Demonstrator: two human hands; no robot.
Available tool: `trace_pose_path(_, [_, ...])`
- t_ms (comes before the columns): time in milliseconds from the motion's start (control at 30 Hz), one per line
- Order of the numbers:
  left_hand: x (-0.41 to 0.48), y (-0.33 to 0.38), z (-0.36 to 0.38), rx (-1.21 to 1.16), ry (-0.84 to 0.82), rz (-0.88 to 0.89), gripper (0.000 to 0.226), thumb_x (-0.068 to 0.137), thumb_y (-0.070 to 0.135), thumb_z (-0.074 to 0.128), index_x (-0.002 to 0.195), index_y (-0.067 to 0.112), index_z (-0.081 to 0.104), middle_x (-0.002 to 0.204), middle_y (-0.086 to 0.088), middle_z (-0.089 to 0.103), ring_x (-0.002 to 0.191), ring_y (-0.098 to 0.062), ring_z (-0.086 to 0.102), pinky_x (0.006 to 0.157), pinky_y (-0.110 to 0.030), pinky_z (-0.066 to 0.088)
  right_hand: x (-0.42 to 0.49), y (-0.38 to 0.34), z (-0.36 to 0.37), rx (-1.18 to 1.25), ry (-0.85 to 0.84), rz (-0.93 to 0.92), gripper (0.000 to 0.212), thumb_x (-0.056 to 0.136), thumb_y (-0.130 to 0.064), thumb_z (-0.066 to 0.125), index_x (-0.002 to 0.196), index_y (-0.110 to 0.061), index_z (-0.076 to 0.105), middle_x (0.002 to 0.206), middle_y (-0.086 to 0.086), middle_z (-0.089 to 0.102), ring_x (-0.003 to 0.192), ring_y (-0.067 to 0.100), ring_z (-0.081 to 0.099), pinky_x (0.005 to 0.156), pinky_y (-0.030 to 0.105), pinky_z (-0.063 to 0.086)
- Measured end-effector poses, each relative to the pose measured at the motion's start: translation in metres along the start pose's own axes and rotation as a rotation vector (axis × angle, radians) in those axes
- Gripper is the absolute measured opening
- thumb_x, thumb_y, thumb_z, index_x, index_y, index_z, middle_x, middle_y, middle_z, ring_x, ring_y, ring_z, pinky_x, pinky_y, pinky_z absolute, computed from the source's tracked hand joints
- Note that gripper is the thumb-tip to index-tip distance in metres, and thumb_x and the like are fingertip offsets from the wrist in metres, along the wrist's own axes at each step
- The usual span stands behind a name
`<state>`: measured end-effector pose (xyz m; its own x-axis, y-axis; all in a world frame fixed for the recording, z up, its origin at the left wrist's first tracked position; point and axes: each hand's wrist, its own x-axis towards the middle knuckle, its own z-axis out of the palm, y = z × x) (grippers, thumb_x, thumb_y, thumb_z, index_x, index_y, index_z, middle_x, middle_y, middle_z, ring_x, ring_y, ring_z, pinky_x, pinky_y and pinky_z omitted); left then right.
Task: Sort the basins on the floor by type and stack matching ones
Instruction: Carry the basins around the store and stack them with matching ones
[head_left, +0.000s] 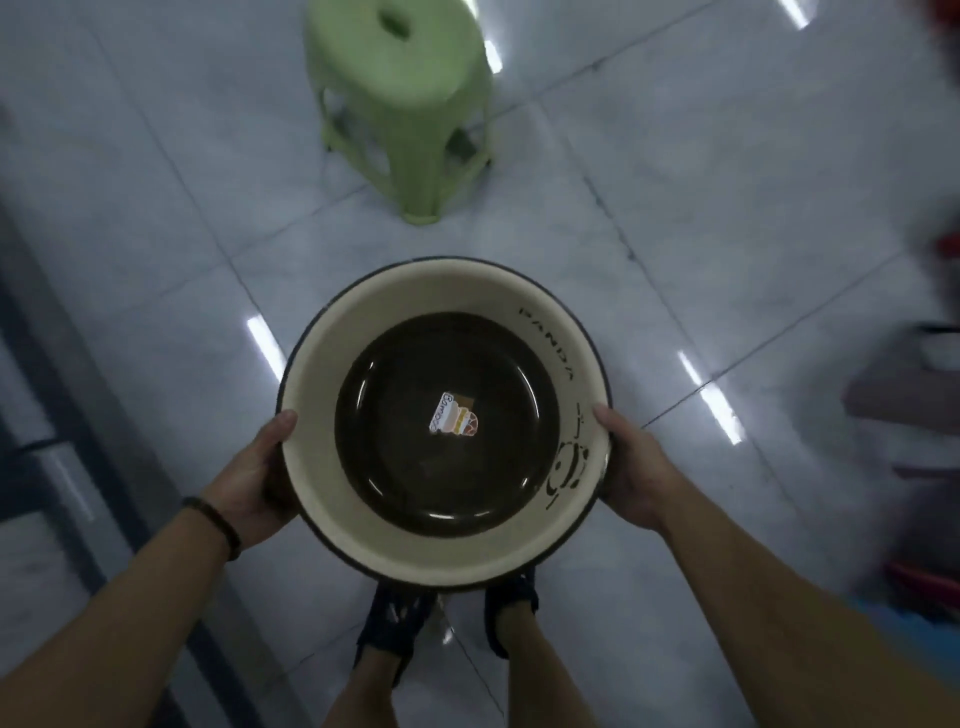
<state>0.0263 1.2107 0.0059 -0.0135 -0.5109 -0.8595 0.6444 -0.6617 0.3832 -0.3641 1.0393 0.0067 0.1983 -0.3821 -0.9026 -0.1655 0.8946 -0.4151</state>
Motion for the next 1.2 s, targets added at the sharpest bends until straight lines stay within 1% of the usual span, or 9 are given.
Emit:
trace_pose_path(100, [-0.064, 0.066, 0.061, 0.12, -0.041, -0.006, 0.093, 0.051, 0.061, 0.094, 0.131, 0.022, 0.068, 0.127, -0.021, 0.068, 0.107, -0.04, 0.068, 0.089, -0.055, 0.059, -0.099, -0.033, -0.008, 0.066, 0.05, -0.092, 0.071, 0.078, -0.061, 0.079, 0.131, -0.015, 0.071, 0.132, 0.029, 0.065, 0.126, 0.05, 0.061, 0.11, 0.065, 0.049])
trace_pose_path(167, [-0.106, 0.104, 0.101, 0.179, -0.09, -0.001, 0.095, 0.057, 0.061, 0.091, 0.138, 0.021, 0.062, 0.127, -0.02, 0.066, 0.105, -0.04, 0.068, 0.089, -0.055, 0.059, -0.167, -0.044, -0.011, 0.102, 0.057, -0.143, 0.077, 0.074, -0.069, 0.079, 0.131, -0.017, 0.072, 0.133, 0.028, 0.066, 0.125, 0.049, 0.062, 0.109, 0.065, 0.05])
trace_pose_path(367, [-0.218, 0.171, 0.242, 0.479, -0.23, -0.012, 0.096, 0.047, 0.061, 0.095, 0.128, 0.017, 0.07, 0.131, -0.025, 0.066, 0.105, -0.04, 0.068, 0.094, -0.056, 0.055, -0.364, -0.036, -0.031, 0.338, 0.222, -0.293, 0.06, 0.08, -0.059, 0.07, 0.118, -0.013, 0.074, 0.11, 0.019, 0.068, 0.1, 0.035, 0.066, 0.077, 0.045, 0.059])
trace_pose_path(600, [-0.33, 0.157, 0.449, 0.88, -0.507, -0.001, 0.108, 0.042, 0.066, 0.094, 0.131, 0.01, 0.067, 0.134, -0.028, 0.062, 0.105, -0.038, 0.069, 0.092, -0.052, 0.057, -0.57, 0.021, -0.089, 0.548, 0.539, -0.484, 0.066, 0.08, -0.068, 0.069, 0.122, -0.018, 0.075, 0.118, 0.021, 0.075, 0.112, 0.041, 0.07, 0.095, 0.057, 0.06])
trace_pose_path(800, [-0.43, 0.036, 0.616, 1.124, -0.82, 0.018, 0.065, 0.088, 0.067, 0.061, 0.135, 0.022, 0.065, 0.133, -0.02, 0.066, 0.124, -0.043, 0.061, 0.108, -0.065, 0.044, -0.711, 0.122, -0.156, 0.878, 0.797, -0.619, 0.081, 0.062, -0.071, 0.084, 0.127, -0.024, 0.075, 0.13, 0.021, 0.073, 0.123, 0.047, 0.067, 0.103, 0.071, 0.052])
trace_pose_path(900, [-0.485, -0.053, 0.677, 1.19, -0.889, 0.016, 0.064, 0.085, 0.066, 0.064, 0.132, 0.023, 0.066, 0.131, -0.021, 0.067, 0.123, -0.045, 0.062, 0.107, -0.067, 0.043, -0.778, 0.197, -0.194, 1.002, 0.865, -0.68, 0.079, 0.058, -0.065, 0.088, 0.123, -0.022, 0.077, 0.126, 0.023, 0.074, 0.119, 0.047, 0.068, 0.105, 0.072, 0.049])
trace_pose_path(1000, [-0.538, -0.158, 0.717, 1.205, -0.956, 0.001, 0.07, 0.077, 0.068, 0.072, 0.13, 0.022, 0.068, 0.136, -0.023, 0.063, 0.127, -0.049, 0.058, 0.107, -0.071, 0.041, -0.839, 0.285, -0.23, 1.083, 0.964, -0.675, 0.079, 0.055, -0.068, 0.085, 0.116, -0.018, 0.08, 0.119, 0.023, 0.076, 0.112, 0.045, 0.07, 0.099, 0.063, 0.054])
trace_pose_path(1133, [-0.605, -0.316, 0.753, 1.239, -1.034, -0.053, 0.063, 0.084, 0.063, 0.067, 0.124, 0.015, 0.074, 0.131, -0.022, 0.067, 0.124, -0.045, 0.061, 0.11, -0.063, 0.043, -0.924, 0.409, -0.268, 1.125, 1.037, -0.688, 0.069, 0.08, -0.068, 0.069, 0.113, -0.008, 0.075, 0.084, 0.013, 0.074, 0.063, 0.025, 0.069, 0.066, 0.036, 0.057])
trace_pose_path(1200, [-0.641, -0.402, 0.768, 1.312, -1.066, -0.102, 0.061, 0.087, 0.065, 0.061, 0.117, 0.014, 0.078, 0.124, -0.021, 0.071, 0.119, -0.042, 0.064, 0.108, -0.058, 0.046, -0.966, 0.478, -0.283, 1.2, 1.104, -0.681, 0.07, 0.075, -0.072, 0.07, 0.106, -0.01, 0.077, 0.083, 0.013, 0.073, 0.062, 0.024, 0.069, 0.064, 0.035, 0.057])
